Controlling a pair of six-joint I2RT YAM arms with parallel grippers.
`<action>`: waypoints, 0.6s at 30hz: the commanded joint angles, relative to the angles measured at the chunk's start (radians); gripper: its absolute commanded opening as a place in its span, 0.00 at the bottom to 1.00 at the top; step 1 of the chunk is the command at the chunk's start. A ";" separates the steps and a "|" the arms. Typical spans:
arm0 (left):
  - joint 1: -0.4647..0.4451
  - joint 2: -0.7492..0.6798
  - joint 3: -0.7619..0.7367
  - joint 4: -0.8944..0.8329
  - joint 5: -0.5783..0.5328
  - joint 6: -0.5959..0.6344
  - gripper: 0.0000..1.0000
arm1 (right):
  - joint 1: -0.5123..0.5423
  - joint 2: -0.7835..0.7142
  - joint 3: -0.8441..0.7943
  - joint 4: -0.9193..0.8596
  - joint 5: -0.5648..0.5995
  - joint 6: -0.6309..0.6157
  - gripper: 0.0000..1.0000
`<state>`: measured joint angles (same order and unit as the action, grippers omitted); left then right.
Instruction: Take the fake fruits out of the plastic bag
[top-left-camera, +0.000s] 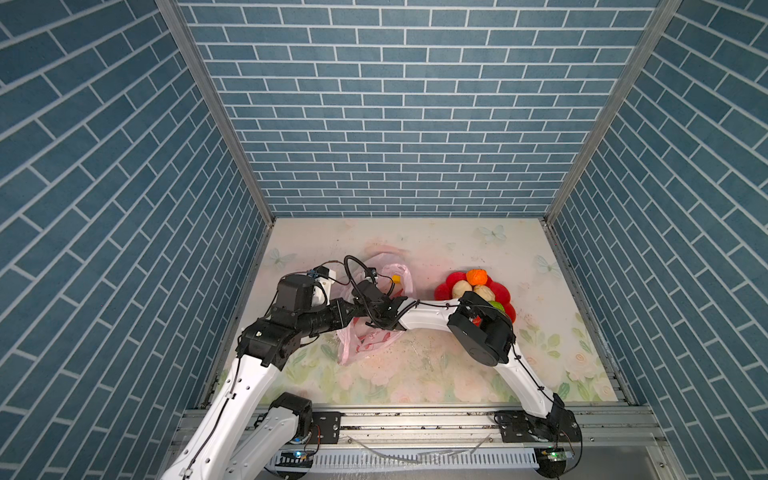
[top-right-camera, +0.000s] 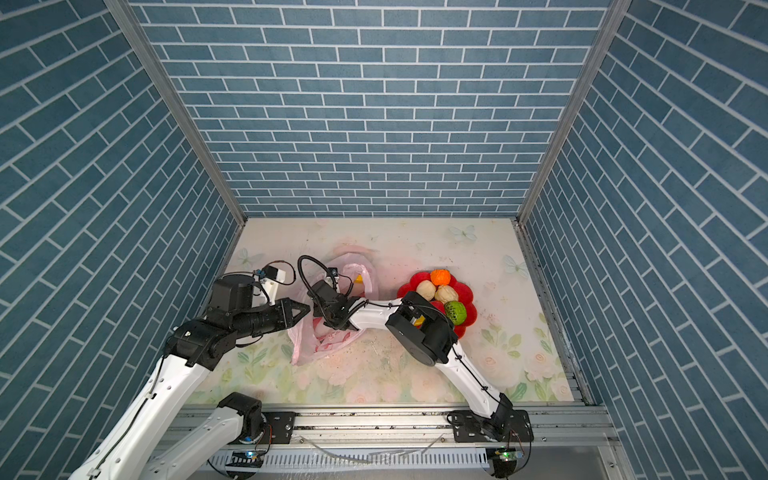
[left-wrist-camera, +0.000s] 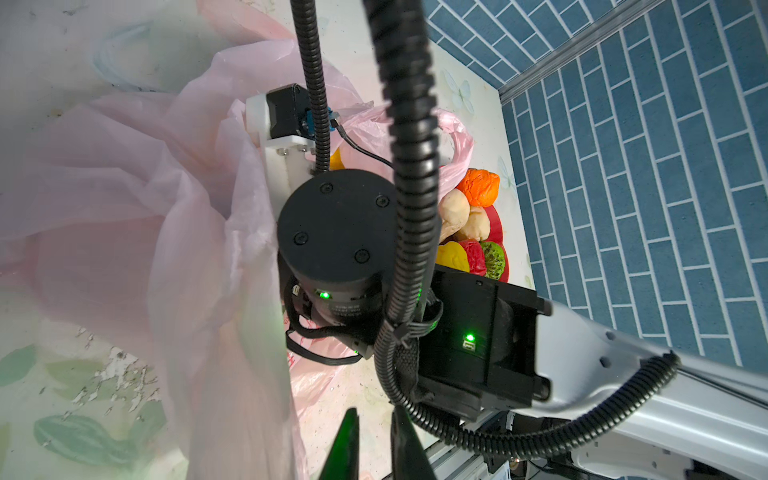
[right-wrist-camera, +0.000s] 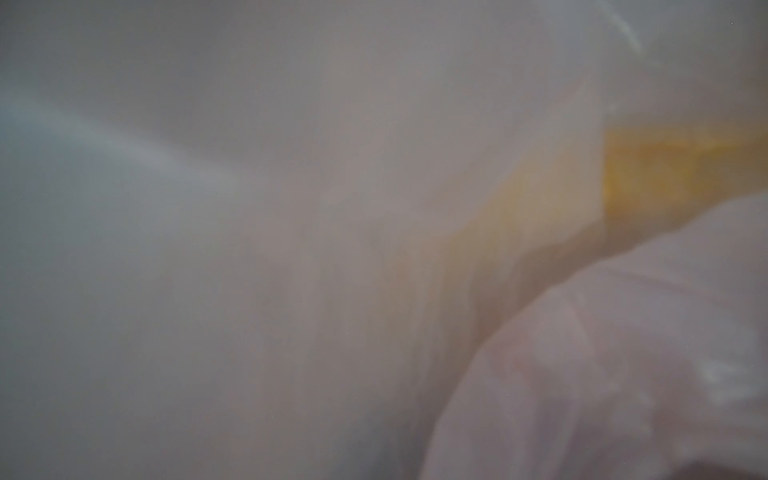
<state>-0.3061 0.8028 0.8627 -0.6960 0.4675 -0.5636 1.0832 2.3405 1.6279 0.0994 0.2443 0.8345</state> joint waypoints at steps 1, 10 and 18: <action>-0.005 -0.015 0.041 -0.069 -0.045 0.040 0.17 | -0.008 0.019 0.004 -0.013 0.009 0.029 0.11; -0.005 0.046 0.096 -0.198 -0.113 0.136 0.30 | -0.010 -0.004 -0.033 0.006 0.016 0.035 0.08; -0.005 0.120 0.100 -0.211 -0.164 0.190 0.51 | -0.009 0.001 -0.027 0.007 0.011 0.035 0.07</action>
<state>-0.3065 0.9131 0.9451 -0.8738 0.3428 -0.4118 1.0786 2.3405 1.6257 0.1059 0.2462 0.8413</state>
